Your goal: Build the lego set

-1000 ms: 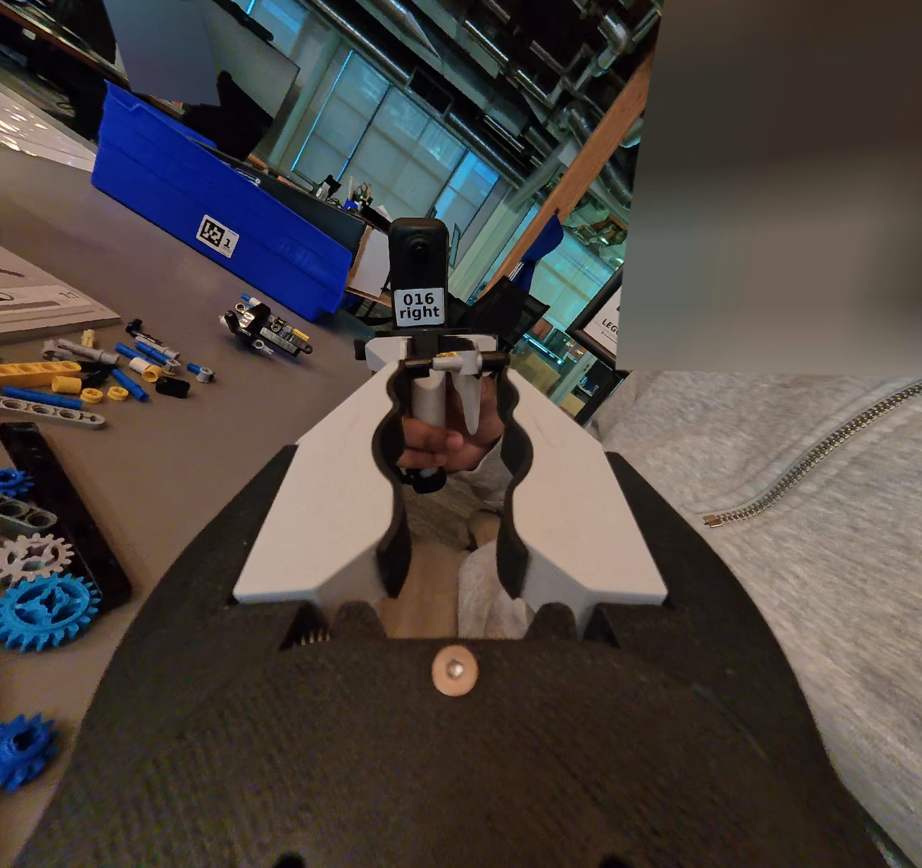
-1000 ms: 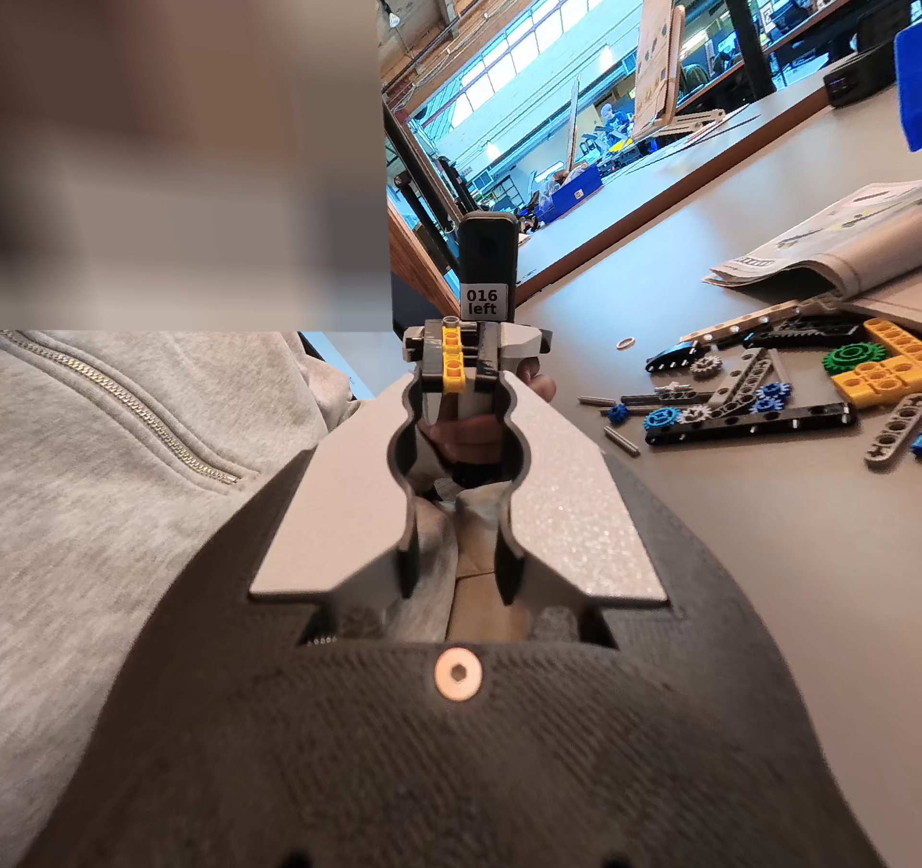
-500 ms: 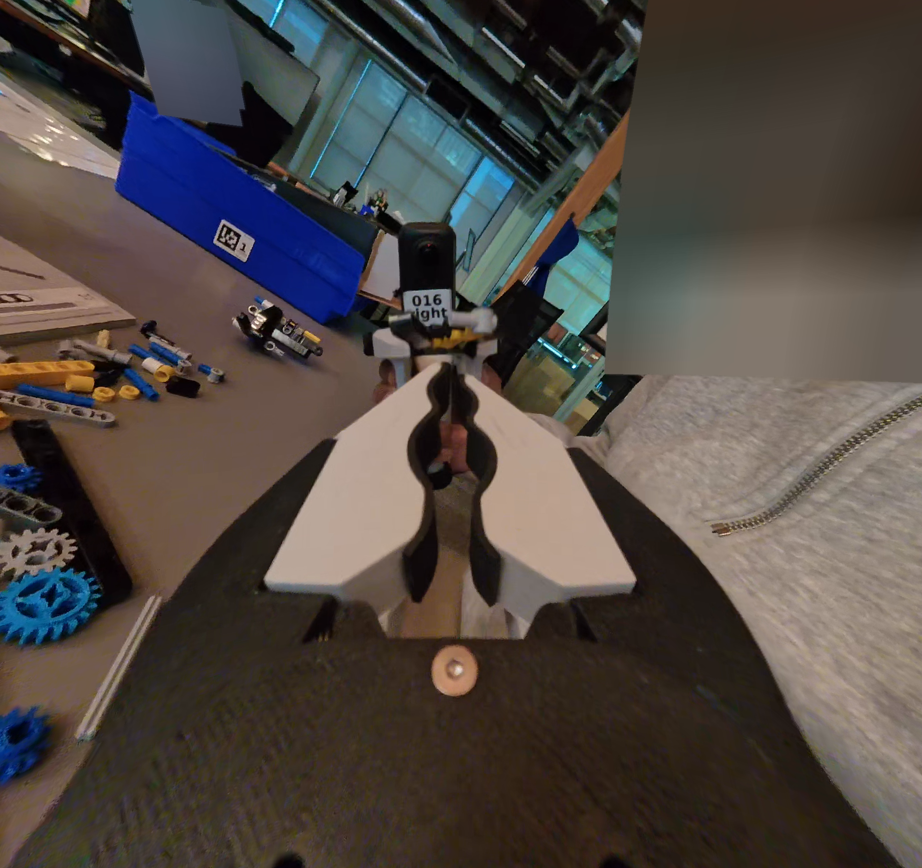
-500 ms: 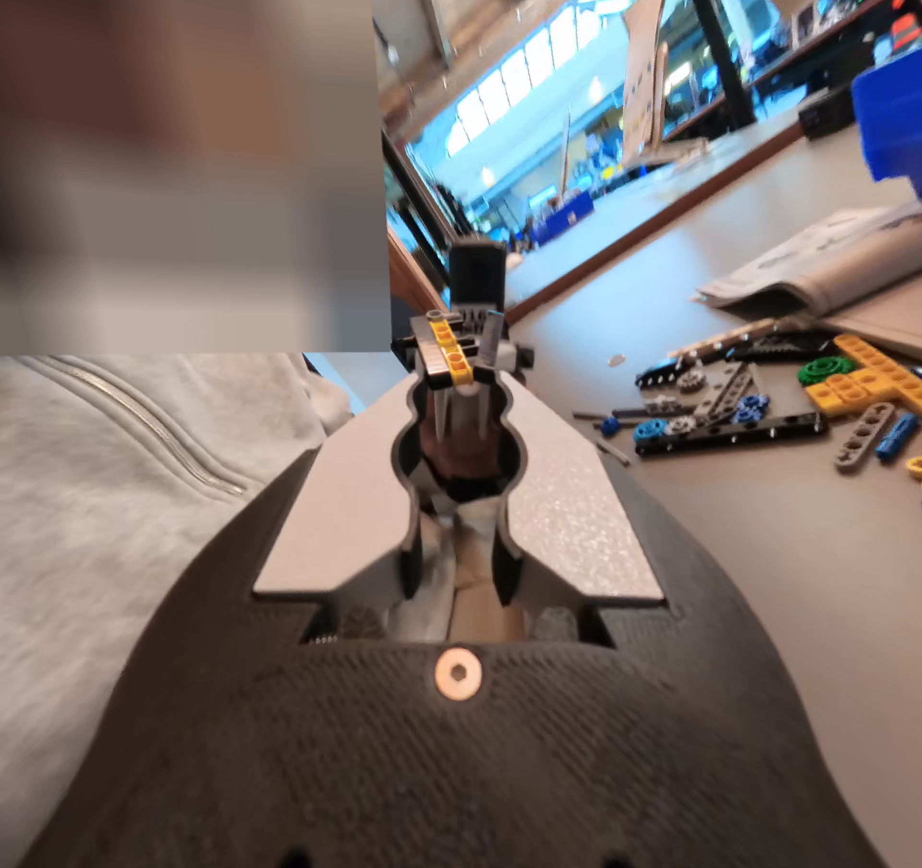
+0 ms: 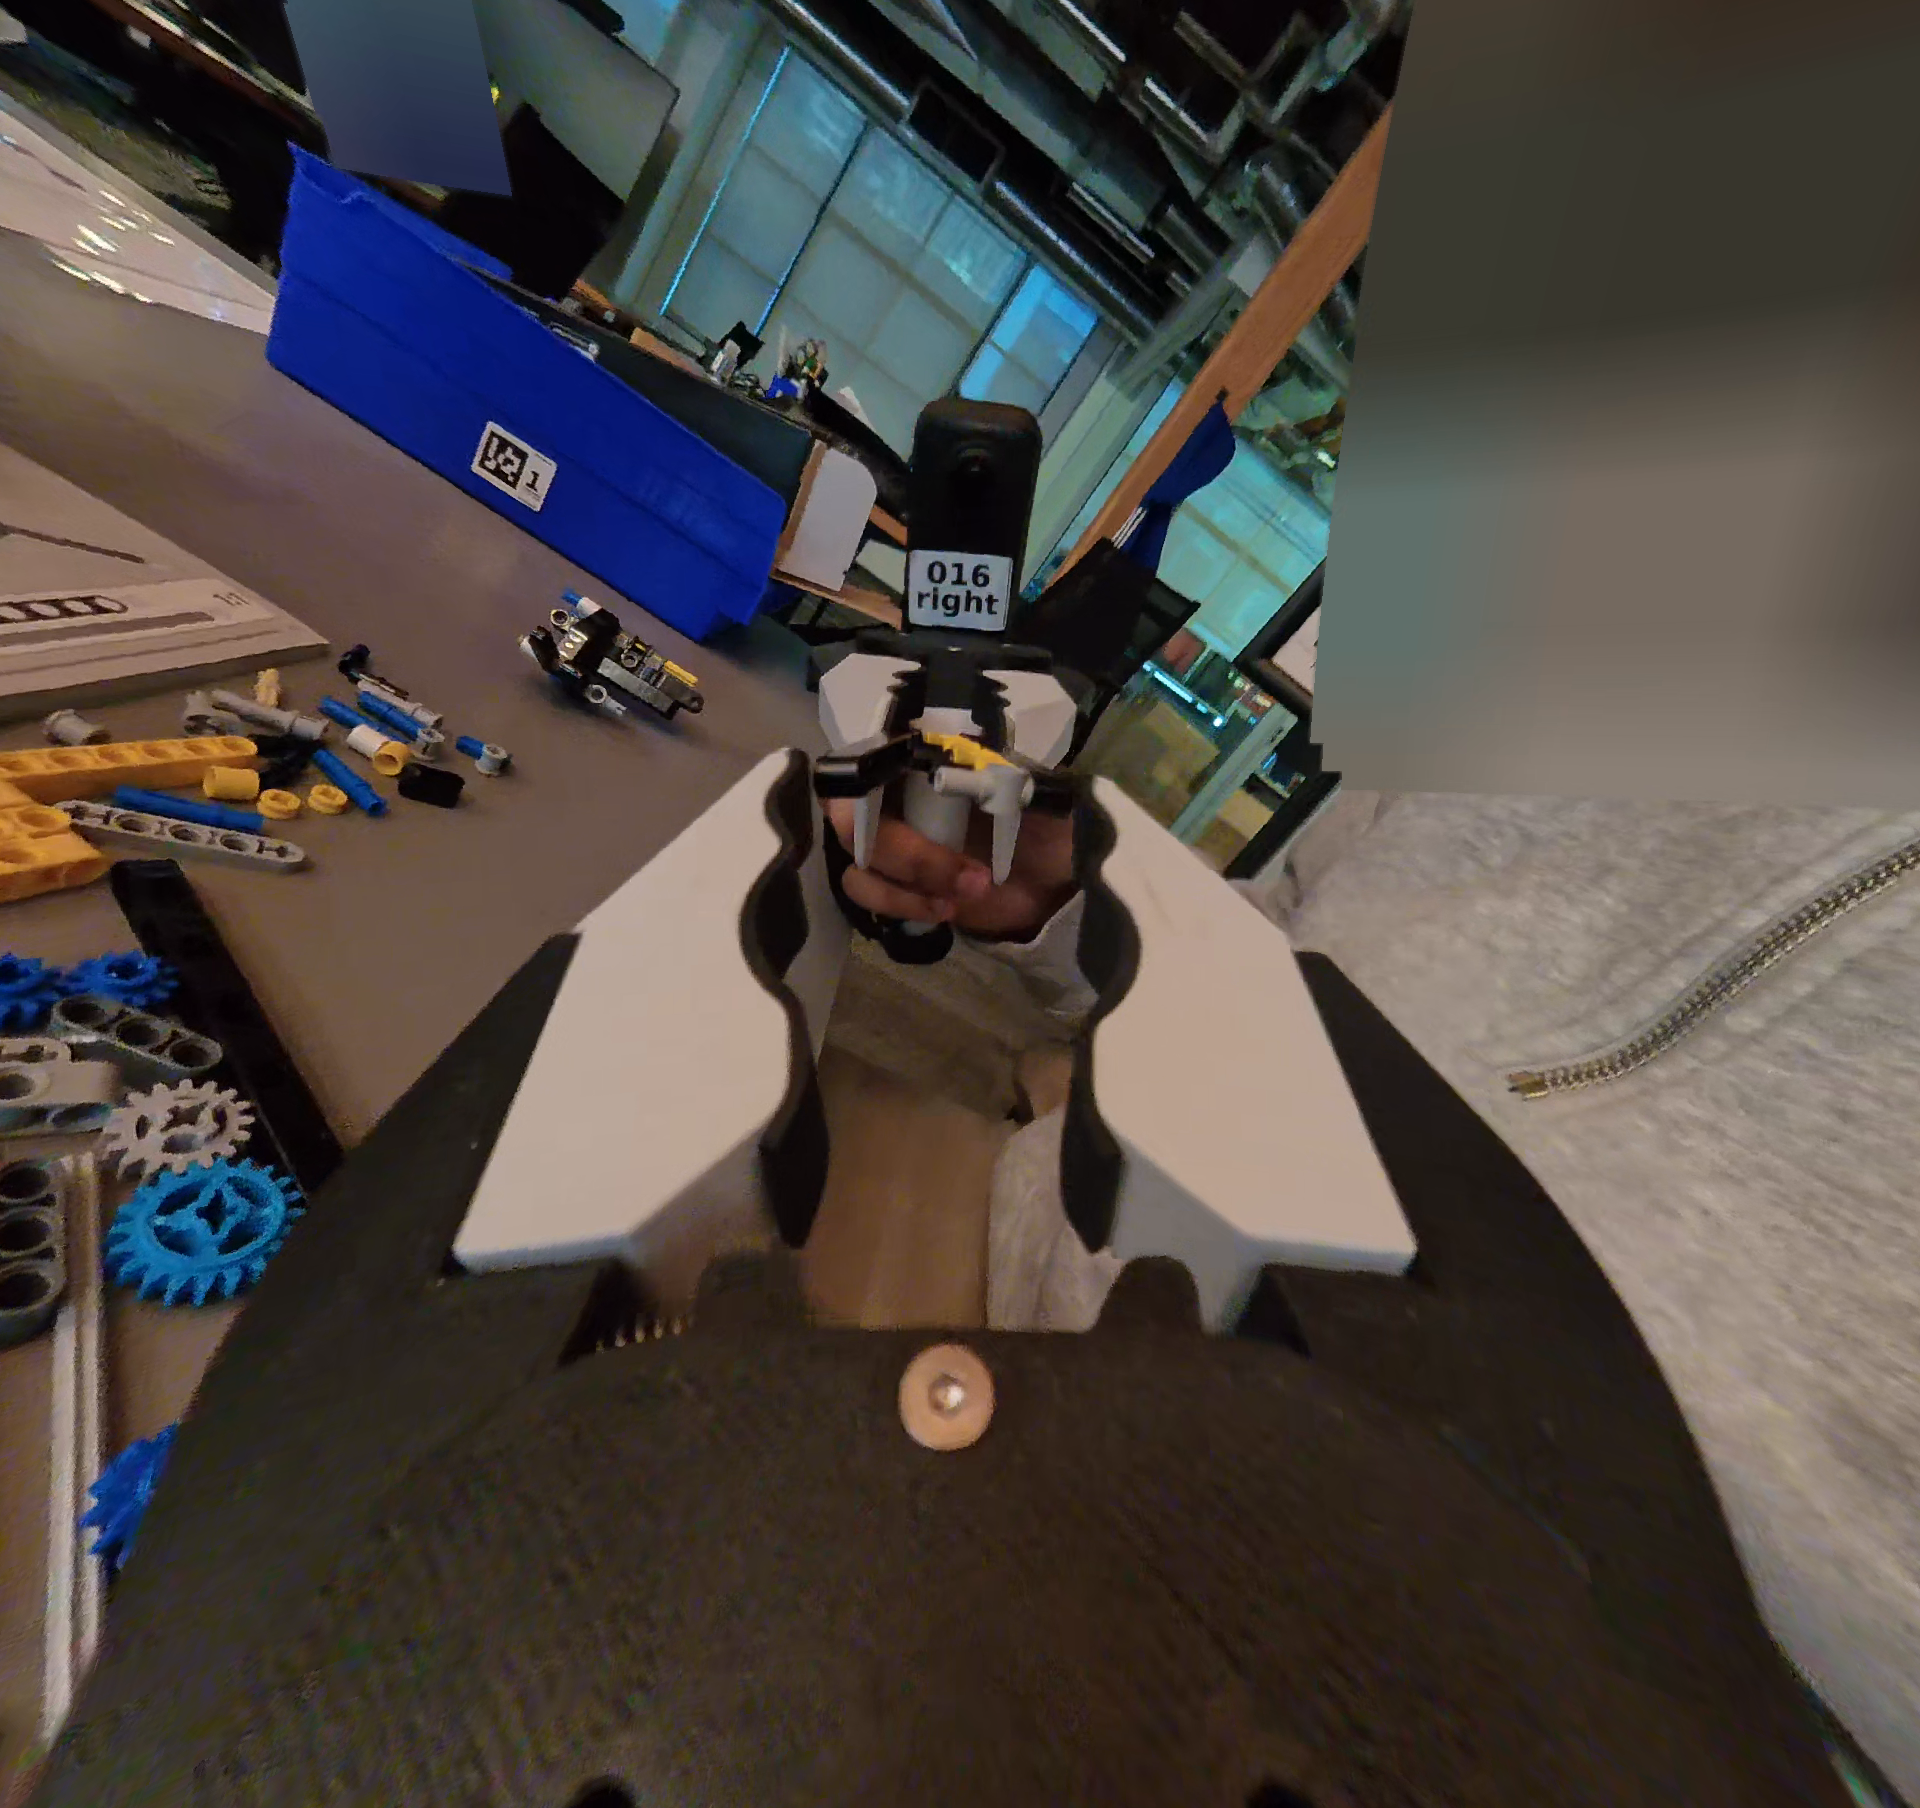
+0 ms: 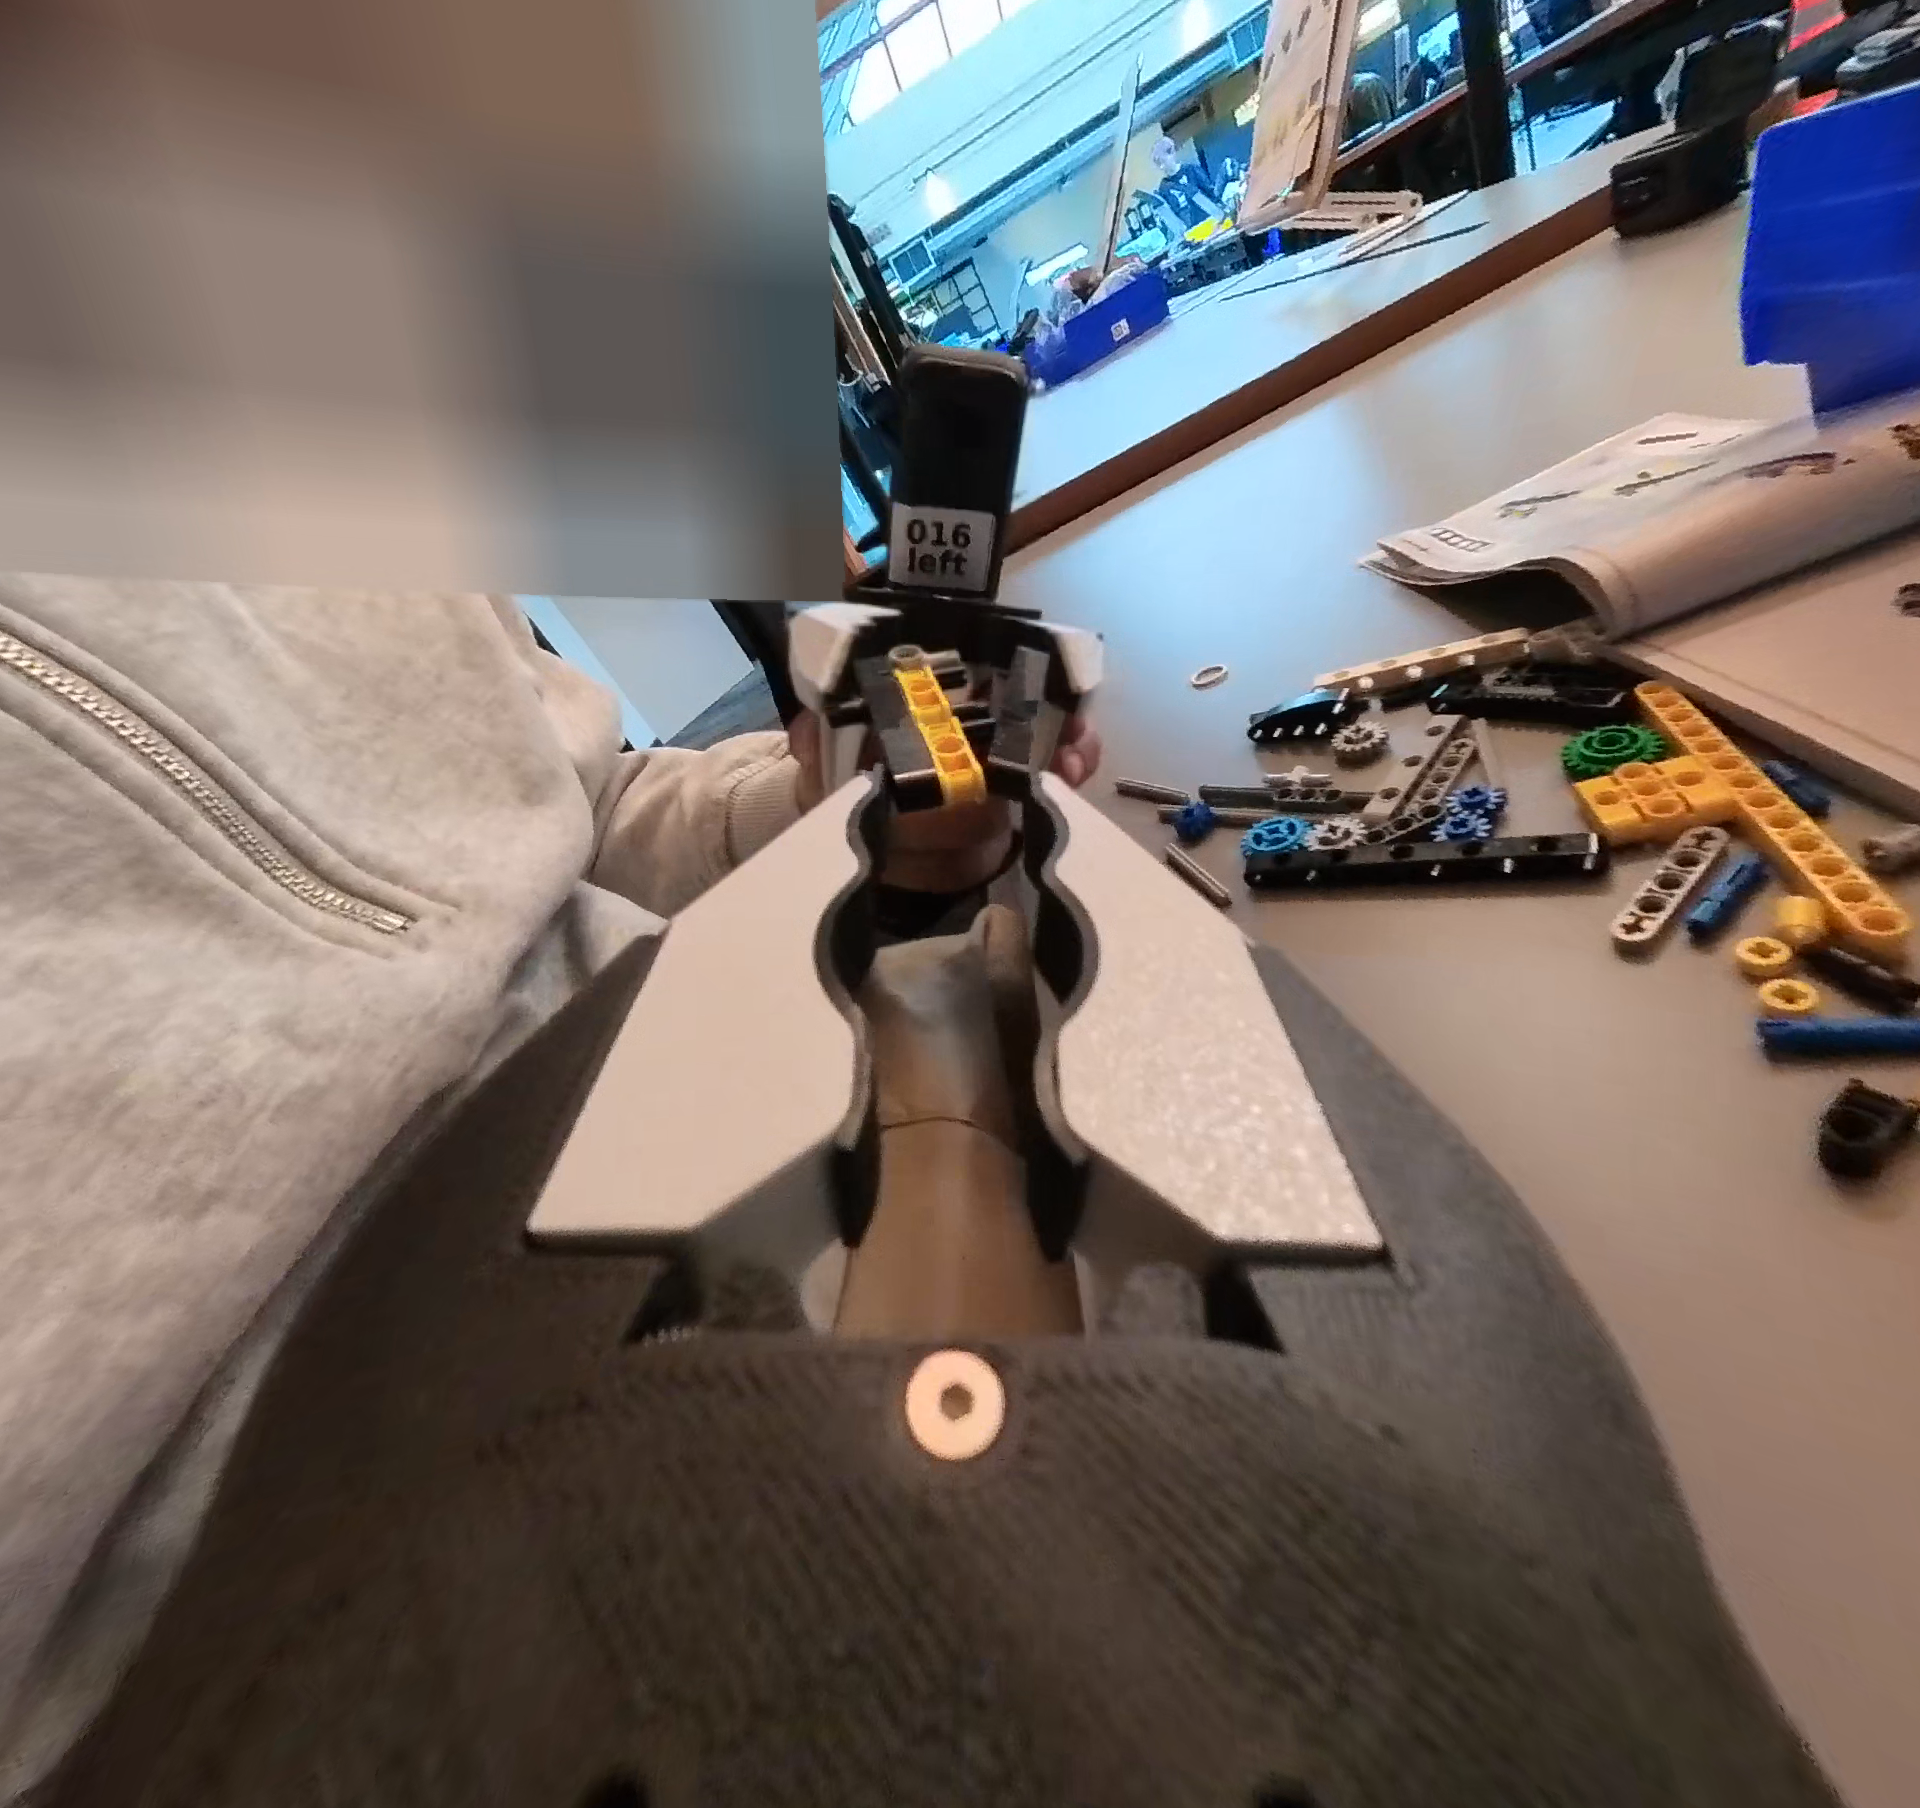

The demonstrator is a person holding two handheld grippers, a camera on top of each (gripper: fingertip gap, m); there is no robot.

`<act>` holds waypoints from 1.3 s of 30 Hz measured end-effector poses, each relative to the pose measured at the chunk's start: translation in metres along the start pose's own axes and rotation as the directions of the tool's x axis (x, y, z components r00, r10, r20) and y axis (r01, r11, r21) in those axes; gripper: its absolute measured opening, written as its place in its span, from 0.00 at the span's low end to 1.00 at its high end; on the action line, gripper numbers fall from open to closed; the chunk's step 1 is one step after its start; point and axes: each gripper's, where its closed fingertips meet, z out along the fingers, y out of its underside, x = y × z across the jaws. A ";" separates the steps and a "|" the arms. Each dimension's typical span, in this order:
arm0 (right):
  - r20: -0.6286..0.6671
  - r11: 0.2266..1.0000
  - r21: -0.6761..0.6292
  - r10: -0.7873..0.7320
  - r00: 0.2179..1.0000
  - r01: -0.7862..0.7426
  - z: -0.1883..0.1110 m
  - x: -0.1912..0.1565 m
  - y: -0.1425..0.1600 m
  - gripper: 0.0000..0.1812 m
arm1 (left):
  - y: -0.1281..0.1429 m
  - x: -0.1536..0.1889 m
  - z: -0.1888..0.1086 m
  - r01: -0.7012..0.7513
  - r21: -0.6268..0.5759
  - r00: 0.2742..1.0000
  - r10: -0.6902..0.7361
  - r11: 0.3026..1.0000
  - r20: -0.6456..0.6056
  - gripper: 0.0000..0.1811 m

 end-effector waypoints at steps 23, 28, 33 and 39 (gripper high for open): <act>0.006 1.000 -0.023 0.001 1.000 -0.001 -0.007 0.000 0.000 0.03 | 0.001 0.000 -0.004 -0.120 -0.041 0.992 0.122 0.992 0.034 0.14; -0.056 1.000 -0.026 0.010 0.998 -0.011 -0.011 0.012 0.002 0.04 | 0.007 -0.014 -0.002 -0.072 -0.077 0.992 0.079 0.994 0.099 0.11; -0.196 0.999 -0.040 0.001 0.981 -0.009 -0.026 0.035 0.000 0.07 | 0.002 -0.026 -0.008 0.004 -0.041 0.990 0.001 0.999 0.140 0.14; -0.447 0.984 -0.174 -0.107 0.888 0.030 -0.040 0.070 0.012 0.17 | -0.001 -0.034 -0.011 0.060 -0.008 0.987 -0.058 0.998 0.150 0.14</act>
